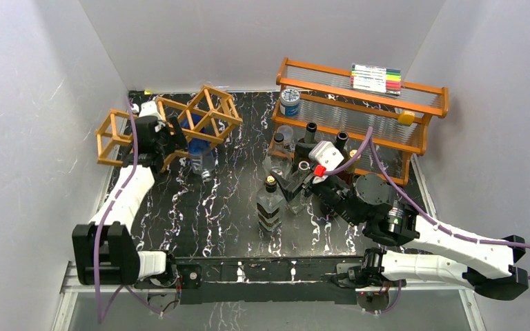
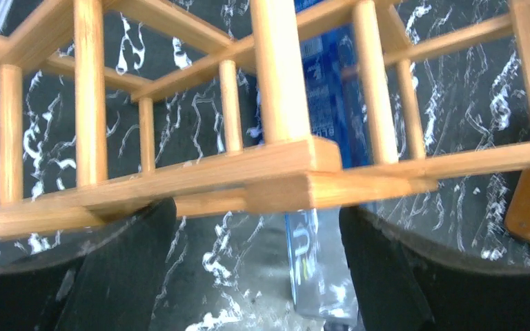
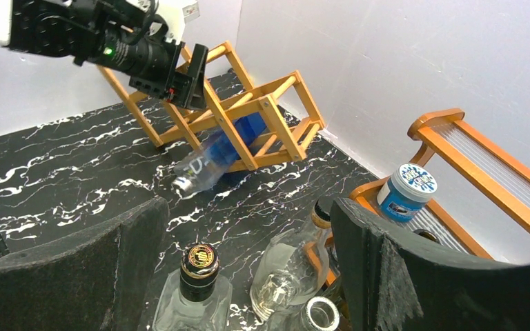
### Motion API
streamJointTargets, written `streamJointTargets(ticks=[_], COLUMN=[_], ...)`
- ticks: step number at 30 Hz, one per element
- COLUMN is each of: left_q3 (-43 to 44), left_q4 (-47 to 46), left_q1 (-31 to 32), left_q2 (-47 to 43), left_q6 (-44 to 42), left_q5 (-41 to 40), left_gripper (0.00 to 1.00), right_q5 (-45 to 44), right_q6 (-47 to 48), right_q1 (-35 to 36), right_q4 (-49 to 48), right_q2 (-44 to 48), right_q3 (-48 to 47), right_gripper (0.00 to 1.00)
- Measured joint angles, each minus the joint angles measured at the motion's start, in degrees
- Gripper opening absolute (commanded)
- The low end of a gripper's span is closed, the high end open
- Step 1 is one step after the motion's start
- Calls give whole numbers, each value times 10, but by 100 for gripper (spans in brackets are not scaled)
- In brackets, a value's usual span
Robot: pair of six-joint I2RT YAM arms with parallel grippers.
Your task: Take the wine bottle off the wine rack
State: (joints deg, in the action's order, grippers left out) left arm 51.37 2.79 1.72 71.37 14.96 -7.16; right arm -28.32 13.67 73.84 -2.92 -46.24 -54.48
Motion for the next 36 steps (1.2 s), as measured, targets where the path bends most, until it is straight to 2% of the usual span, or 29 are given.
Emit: streamJointTargets(ticks=[5, 9, 11, 19, 22, 26, 30, 36], left_q3=[62, 63, 41, -136, -194, -254, -293, -304], left_q4=[5, -6, -10, -21, -44, -124, -243, -408], left_q1=[-24, -24, -24, -24, -24, -52, -69, -69], left_q2=[70, 64, 37, -179, -212, -177, -109, 14], left_q6=[-29, -28, -24, 8, 40, 111, 170, 232], left_q5=[29, 73, 95, 142, 151, 192, 215, 231], left_gripper=[90, 96, 98, 98, 98, 98, 98, 94], right_q5=[0, 0, 0, 2, 5, 9, 9, 8], right_q6=[-1, -4, -5, -3, -2, -3, -6, -15], right_q1=[0, 0, 0, 0, 0, 0, 0, 0], right_q4=[1, 1, 1, -2, -2, -2, 0, 0], right_q2=[0, 0, 0, -12, -21, -20, -12, 8], right_q3=[0, 0, 0, 0, 0, 0, 0, 7], right_gripper=[98, 98, 98, 98, 98, 98, 98, 98])
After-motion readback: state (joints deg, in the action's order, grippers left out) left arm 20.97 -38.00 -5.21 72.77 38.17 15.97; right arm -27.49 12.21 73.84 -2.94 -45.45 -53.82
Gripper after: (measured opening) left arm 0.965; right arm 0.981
